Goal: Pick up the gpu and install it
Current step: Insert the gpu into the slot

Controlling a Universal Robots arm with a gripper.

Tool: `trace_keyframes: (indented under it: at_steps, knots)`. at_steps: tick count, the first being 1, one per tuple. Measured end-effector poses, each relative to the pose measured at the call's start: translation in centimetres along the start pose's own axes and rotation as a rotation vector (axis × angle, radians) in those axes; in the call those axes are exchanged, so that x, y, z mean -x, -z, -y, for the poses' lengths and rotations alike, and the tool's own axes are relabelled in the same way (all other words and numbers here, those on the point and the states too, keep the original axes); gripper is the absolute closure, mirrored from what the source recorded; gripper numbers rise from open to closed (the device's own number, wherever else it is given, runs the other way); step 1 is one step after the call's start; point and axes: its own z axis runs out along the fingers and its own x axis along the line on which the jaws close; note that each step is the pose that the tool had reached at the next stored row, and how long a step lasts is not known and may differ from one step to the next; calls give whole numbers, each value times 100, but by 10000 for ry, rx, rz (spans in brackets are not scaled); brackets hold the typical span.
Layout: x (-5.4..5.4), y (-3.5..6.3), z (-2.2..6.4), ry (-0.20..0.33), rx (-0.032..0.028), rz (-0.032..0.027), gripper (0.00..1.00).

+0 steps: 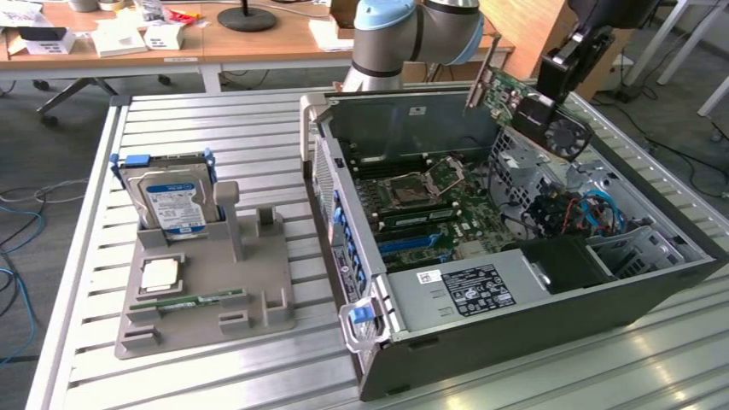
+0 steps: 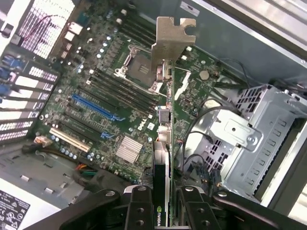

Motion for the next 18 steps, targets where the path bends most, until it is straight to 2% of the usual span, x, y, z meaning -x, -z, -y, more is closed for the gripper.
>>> trace_keyframes:
  at_steps: [18]
  knots:
    - [0,-9,0,2479,31,-120,74]
